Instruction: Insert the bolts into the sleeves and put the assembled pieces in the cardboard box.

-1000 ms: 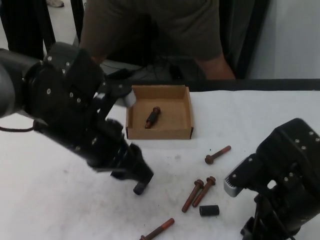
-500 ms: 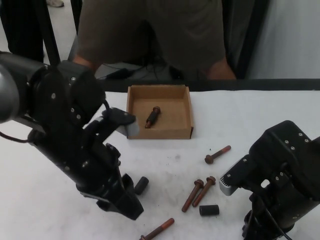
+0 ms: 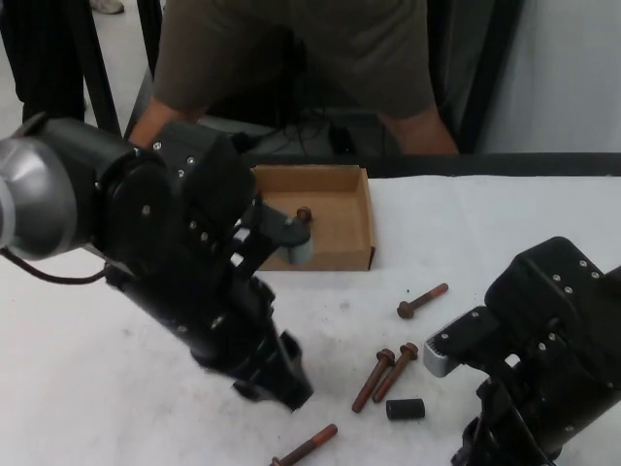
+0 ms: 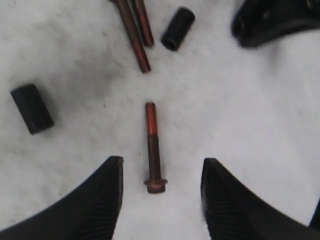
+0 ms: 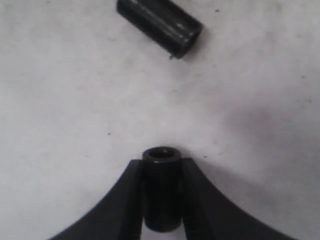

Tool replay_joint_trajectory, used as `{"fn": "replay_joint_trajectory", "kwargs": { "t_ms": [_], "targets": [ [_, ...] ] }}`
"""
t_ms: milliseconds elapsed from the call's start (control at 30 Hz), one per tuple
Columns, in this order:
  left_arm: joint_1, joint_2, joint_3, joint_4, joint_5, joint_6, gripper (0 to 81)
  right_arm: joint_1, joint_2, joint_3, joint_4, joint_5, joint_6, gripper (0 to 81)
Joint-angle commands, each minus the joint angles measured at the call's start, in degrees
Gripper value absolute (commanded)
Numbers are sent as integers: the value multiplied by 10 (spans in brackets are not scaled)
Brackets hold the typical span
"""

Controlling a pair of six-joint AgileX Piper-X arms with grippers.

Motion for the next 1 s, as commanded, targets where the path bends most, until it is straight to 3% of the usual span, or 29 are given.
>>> {"fn": "replay_joint_trajectory", "kwargs": {
  "t_ms": [0, 367, 567, 967],
  "targets": [
    [-4, -7, 0, -48, 2, -40, 459, 5, -35, 31, -2, -52, 10, 2],
    [-8, 79, -61, -42, 27, -46, 459, 5, -226, 100, -34, -84, 79, 2],
    [-31, 139, -118, -34, 34, -65, 459, 6, -330, 106, -34, -111, 111, 2],
    [-55, 261, -222, 9, 18, -85, 435, 5, -433, 107, 14, -141, 150, 2]
  ]
}}
